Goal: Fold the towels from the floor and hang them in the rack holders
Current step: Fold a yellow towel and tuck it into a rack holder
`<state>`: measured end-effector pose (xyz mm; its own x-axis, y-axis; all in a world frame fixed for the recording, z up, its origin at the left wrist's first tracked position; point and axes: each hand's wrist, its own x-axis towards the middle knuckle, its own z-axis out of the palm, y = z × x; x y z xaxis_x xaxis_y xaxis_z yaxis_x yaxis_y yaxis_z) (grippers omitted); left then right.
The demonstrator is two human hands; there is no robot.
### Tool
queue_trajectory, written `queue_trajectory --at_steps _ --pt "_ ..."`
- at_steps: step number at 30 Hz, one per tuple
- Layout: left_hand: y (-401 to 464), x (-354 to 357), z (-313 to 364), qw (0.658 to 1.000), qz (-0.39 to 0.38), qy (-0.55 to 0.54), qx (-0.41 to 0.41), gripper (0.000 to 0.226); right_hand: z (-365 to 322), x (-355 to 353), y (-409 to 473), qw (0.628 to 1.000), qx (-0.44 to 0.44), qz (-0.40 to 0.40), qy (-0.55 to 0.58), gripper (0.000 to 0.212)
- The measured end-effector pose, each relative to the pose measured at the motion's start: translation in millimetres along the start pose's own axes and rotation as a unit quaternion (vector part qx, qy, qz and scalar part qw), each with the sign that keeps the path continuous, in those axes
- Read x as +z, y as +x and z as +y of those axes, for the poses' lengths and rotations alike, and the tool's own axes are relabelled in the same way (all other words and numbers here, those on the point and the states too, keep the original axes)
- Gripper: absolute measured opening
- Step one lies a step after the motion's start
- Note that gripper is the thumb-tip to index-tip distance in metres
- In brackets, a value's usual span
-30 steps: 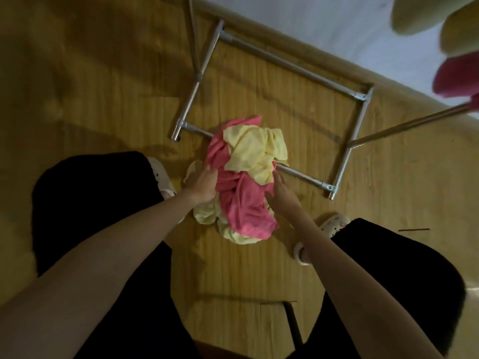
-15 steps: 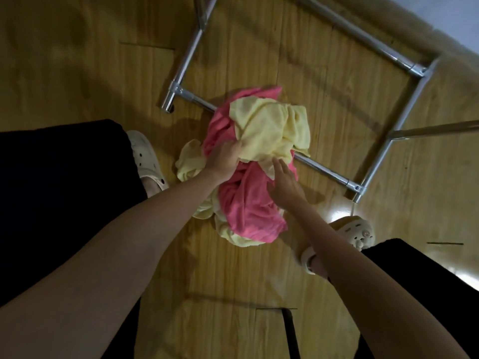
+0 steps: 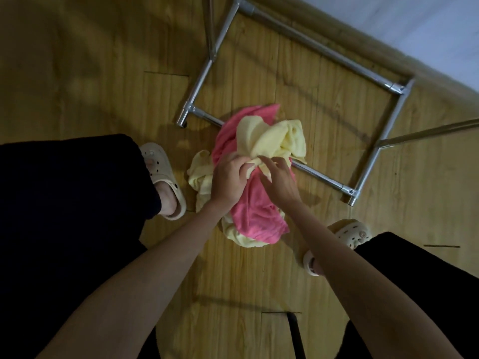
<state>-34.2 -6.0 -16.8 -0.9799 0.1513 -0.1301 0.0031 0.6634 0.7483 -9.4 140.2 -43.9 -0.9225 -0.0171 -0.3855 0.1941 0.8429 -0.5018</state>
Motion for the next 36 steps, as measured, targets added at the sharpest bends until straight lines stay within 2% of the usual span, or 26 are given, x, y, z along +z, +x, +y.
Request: queue_trajectory --at_steps 6,11,14,19,25,28,32,34,36 --pt "-26 -45 40 0.999 0.010 -0.042 0.019 0.017 -28 -42 -45 0.995 -0.045 0.066 0.054 0.015" --pt "-34 -93 82 0.994 -0.014 -0.101 0.045 0.013 -55 -79 -96 0.987 -0.066 0.098 0.109 0.014" --pt "-44 -122 120 0.988 -0.040 -0.107 0.105 0.014 -74 -98 -124 0.980 -0.087 0.112 0.139 0.022" --pt "-60 -163 187 0.969 -0.112 -0.081 0.205 0.014 -101 -136 -161 0.969 -0.104 0.140 0.173 0.051" --pt "-78 -197 258 0.957 -0.109 -0.149 0.223 0.022 -117 -174 -198 0.956 -0.119 0.199 0.180 0.064" --pt "-87 -212 287 0.956 -0.079 -0.198 0.202 0.022 -129 -189 -222 0.934 -0.135 0.278 0.182 0.078" --pt "-100 -227 320 0.949 -0.063 -0.246 0.186 0.020 -149 -197 -252 0.866 -0.163 0.448 0.151 0.073" --pt "-108 -231 335 0.945 -0.068 -0.262 0.182 0.017 -156 -199 -257 0.849 -0.163 0.488 0.116 0.072" --pt "-118 -235 349 0.940 -0.078 -0.283 0.176 0.017 -159 -200 -258 0.849 -0.147 0.499 0.088 0.065"
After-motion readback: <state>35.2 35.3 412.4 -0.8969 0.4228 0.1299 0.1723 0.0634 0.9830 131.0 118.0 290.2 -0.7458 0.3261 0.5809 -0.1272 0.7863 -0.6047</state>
